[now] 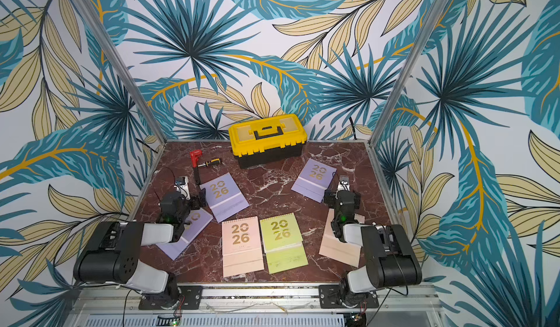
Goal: Stack the calendars
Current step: Adjust the calendar at the center of the board.
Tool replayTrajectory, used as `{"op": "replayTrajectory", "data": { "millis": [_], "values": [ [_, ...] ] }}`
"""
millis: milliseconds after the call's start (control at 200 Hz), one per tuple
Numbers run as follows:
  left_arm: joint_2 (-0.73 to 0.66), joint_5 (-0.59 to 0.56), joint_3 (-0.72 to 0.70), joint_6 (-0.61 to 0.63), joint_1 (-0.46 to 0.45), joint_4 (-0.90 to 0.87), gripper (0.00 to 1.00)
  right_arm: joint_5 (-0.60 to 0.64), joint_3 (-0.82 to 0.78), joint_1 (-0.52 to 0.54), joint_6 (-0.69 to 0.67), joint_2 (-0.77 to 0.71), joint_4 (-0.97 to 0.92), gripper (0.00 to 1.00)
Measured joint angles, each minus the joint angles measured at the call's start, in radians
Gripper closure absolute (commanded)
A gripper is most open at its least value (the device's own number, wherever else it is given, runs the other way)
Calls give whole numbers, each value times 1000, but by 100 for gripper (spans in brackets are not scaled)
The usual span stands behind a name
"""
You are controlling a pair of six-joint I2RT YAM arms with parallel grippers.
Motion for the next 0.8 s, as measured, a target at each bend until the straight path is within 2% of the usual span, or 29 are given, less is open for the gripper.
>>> {"op": "replayTrajectory", "data": {
  "millis": [310, 801],
  "values": [
    [2, 0, 15, 51, 4, 32, 0, 10, 0, -2, 48, 0, 36, 0],
    [2, 0, 18, 62, 4, 40, 0, 11, 0, -2, 58, 0, 38, 0]
  ]
}}
